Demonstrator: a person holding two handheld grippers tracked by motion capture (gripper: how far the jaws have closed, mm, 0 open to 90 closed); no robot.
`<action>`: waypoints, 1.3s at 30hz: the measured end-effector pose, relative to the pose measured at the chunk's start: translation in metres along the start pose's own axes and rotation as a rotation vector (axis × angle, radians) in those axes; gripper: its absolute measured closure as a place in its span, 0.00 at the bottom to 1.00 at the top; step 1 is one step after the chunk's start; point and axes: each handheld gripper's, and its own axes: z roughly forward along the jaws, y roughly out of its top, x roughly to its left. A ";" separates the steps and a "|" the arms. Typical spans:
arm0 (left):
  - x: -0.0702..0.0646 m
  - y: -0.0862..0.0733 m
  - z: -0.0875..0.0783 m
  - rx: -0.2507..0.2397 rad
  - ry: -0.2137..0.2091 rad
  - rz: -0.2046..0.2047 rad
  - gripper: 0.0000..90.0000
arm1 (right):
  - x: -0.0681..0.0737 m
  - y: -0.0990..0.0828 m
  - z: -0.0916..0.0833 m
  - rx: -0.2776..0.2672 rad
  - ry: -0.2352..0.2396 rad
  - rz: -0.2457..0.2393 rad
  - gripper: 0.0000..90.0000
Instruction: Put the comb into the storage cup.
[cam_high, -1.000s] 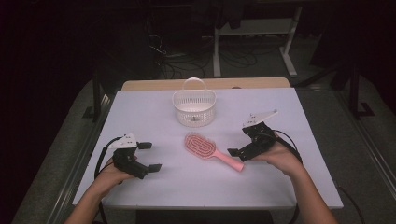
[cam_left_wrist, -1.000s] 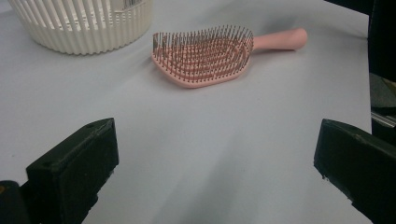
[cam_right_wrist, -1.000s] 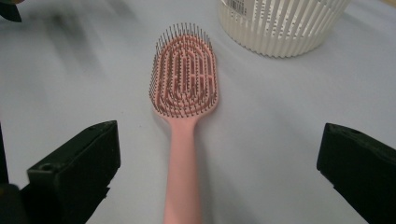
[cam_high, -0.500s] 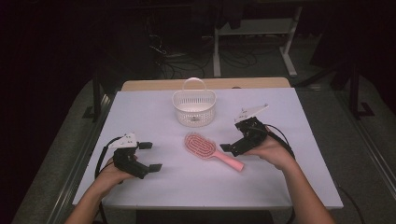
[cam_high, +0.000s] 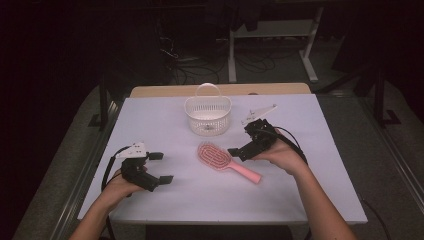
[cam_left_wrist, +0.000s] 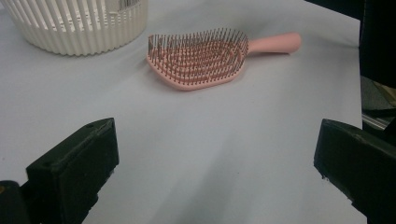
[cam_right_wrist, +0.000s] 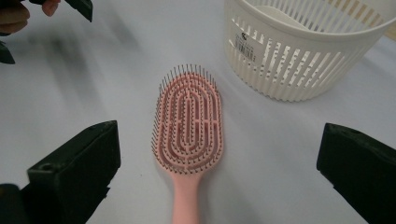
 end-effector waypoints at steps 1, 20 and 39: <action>0.000 0.000 0.000 0.000 -0.001 0.000 0.00 | 0.000 0.001 0.001 0.002 0.001 -0.004 0.00; -0.001 0.000 -0.001 -0.011 -0.002 0.003 0.00 | 0.002 0.015 0.011 0.048 0.002 -0.004 0.00; -0.001 0.000 -0.001 -0.012 0.002 0.005 0.00 | 0.004 0.015 0.024 0.190 0.004 -0.007 0.00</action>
